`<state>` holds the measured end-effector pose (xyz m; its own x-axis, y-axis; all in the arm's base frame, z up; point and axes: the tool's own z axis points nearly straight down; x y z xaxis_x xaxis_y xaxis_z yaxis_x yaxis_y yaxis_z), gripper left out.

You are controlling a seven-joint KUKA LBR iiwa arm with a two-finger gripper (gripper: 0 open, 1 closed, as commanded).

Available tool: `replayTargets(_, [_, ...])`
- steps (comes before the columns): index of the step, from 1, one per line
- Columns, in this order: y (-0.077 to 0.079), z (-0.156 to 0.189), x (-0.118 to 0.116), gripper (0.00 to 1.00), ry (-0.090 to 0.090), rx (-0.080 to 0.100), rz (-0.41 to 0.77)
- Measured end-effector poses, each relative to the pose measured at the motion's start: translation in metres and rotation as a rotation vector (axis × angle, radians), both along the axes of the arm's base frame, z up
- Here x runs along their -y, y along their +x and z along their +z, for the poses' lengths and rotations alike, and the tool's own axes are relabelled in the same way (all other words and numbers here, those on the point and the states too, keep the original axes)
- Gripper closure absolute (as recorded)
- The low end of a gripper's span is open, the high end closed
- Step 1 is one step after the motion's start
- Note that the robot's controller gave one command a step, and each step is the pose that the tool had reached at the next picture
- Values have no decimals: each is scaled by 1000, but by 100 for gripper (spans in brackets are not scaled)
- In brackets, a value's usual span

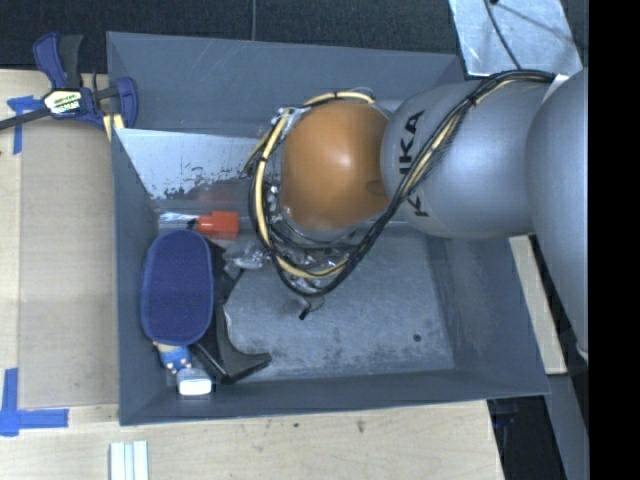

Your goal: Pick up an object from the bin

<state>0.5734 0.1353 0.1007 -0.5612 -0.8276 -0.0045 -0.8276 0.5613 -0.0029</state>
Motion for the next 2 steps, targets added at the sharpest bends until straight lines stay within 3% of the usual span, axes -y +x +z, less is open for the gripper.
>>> replayTargets(1, [2, -31, -24, 0, -2, -1, 234])
replayTargets(2, [3, -30, -23, 0, -1, 0, 230])
